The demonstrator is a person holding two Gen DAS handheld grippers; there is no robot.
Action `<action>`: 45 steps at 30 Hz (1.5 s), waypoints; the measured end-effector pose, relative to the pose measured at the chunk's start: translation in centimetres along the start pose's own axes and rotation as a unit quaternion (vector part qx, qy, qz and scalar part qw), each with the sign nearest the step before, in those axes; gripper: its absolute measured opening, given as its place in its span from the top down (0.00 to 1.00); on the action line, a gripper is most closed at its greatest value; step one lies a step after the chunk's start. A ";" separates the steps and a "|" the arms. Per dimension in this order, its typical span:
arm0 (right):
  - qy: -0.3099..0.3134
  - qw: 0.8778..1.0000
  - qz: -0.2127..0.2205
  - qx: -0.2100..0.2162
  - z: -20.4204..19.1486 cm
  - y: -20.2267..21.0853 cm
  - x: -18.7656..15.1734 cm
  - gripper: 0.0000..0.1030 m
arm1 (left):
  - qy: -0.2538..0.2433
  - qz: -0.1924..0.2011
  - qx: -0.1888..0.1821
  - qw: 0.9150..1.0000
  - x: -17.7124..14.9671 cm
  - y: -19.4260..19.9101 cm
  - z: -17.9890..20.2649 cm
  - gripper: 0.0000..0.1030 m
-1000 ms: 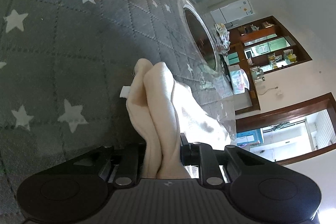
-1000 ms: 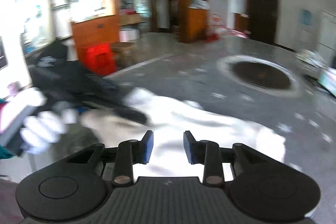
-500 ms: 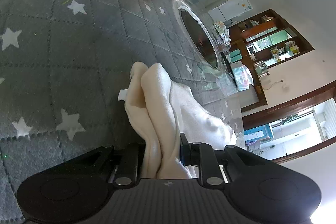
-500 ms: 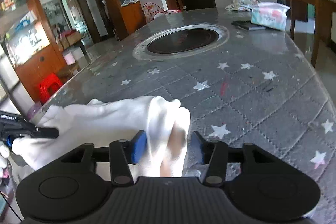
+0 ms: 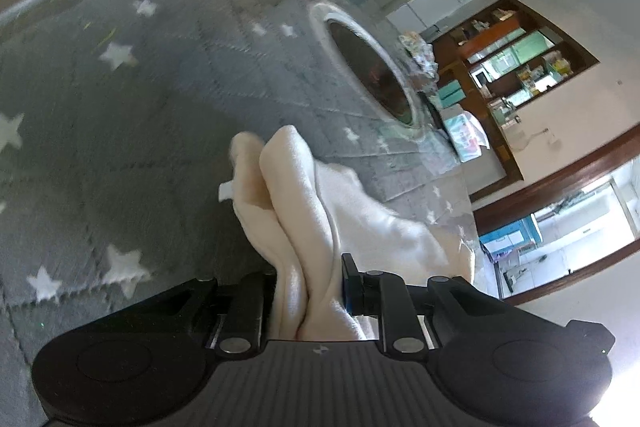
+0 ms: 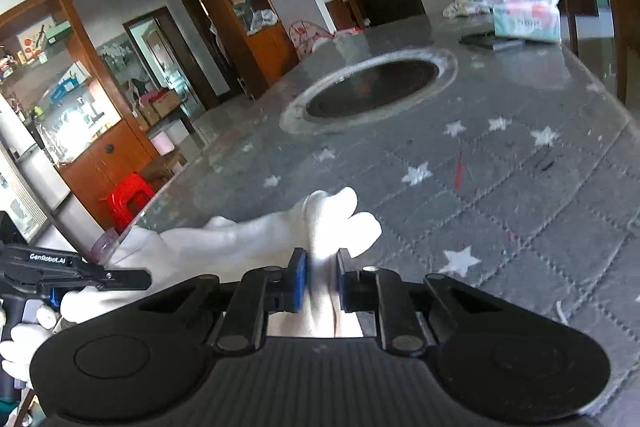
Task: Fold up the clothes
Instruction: 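Lift the grasped edge with both grippers and fold it over the sweatshirt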
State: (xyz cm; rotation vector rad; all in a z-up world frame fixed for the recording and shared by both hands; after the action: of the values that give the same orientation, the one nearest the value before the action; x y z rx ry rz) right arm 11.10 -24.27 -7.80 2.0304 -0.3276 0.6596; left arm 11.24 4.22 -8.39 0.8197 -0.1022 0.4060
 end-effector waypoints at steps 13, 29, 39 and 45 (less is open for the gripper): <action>0.004 0.995 0.068 -0.068 1.4 7.1 1.8 0.87 | -0.093 -0.022 -0.007 0.995 1.5 -2.9 8.2 0.82; -0.024 0.981 0.123 -0.147 6.6 13.8 4.6 0.98 | -0.152 -0.047 0.022 0.987 3.0 -8.5 15.2 0.82; -0.061 0.988 0.044 -0.134 9.5 8.3 1.0 0.72 | -0.135 -0.052 0.043 0.989 3.3 -8.9 13.5 0.82; -0.098 0.988 0.034 -0.110 10.6 5.1 -0.4 0.61 | -0.136 -0.056 0.047 0.988 3.2 -9.2 13.2 0.82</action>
State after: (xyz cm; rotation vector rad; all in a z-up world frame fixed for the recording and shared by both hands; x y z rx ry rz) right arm 11.76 -35.98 -8.71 1.8816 -0.5628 0.4429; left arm 18.71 -10.01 -4.99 0.9666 -0.2914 0.1928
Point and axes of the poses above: each gripper's, at about its wrist camera, not at the fingertips, and y roughly against the way its jaws point, z to its right, x to its top, the point moved 9 cm from there along -y, roughly the way its jaws point, and after that the axes turned 15 degrees about -z, right-handed, at the moved point
